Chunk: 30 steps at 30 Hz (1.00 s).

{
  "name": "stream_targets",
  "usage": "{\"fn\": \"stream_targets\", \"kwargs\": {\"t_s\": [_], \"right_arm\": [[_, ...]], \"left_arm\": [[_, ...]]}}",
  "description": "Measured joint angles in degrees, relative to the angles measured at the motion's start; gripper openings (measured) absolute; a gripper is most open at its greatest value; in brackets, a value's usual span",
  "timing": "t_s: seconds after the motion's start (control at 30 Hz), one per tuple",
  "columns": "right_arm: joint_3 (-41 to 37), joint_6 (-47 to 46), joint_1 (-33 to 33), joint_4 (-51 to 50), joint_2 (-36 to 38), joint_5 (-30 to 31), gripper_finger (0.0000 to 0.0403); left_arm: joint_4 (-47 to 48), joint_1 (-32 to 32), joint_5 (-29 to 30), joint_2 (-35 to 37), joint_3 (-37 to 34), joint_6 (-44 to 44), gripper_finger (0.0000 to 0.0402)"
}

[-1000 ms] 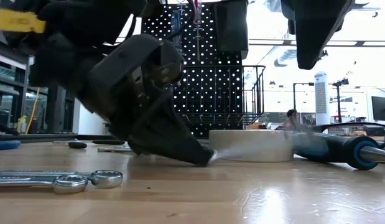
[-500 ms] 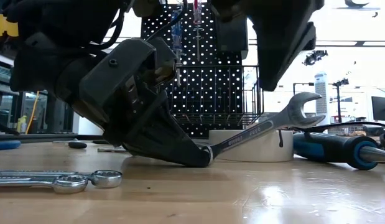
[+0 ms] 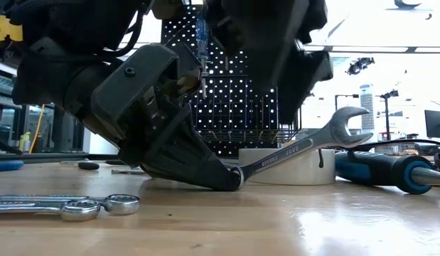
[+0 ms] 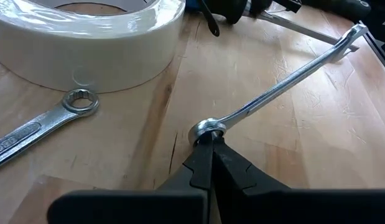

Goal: Hang tools onto peg board
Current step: Hang the wrench on the peg board

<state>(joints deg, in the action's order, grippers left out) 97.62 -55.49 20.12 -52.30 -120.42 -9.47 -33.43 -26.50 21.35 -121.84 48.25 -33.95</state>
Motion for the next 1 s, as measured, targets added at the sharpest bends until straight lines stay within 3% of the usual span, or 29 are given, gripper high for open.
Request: {"fn": "stream_targets", "kwargs": {"t_s": [0.33,0.43,0.57,0.67,0.87,1.0], "right_arm": [[0.0,-1.31,0.39,0.92,-5.15,-0.72,0.0211],[0.0,-2.42,0.99,0.66,-6.29,-0.29,0.0164],[0.0,-1.41,1.61,0.62,-6.3,0.24,0.0032],[-0.04,0.37,2.07,-1.18,-5.18,1.84,0.0012],[0.79,4.34,3.26,-8.24,1.75,5.34,0.0005],[0.72,4.59,3.24,-8.98,7.36,12.97,0.0003]], "left_arm": [[-0.01,0.06,0.12,0.0,0.0,0.0,0.0],[-0.04,0.09,0.42,0.0,0.0,0.07,0.0],[-0.23,0.11,0.41,0.32,-0.08,0.5,0.0],[1.14,0.42,-1.39,2.45,-0.26,1.27,0.0],[18.86,0.41,-8.88,15.57,-0.87,0.82,0.0],[36.3,-1.81,-6.73,28.9,-0.74,-2.91,0.0]]}}
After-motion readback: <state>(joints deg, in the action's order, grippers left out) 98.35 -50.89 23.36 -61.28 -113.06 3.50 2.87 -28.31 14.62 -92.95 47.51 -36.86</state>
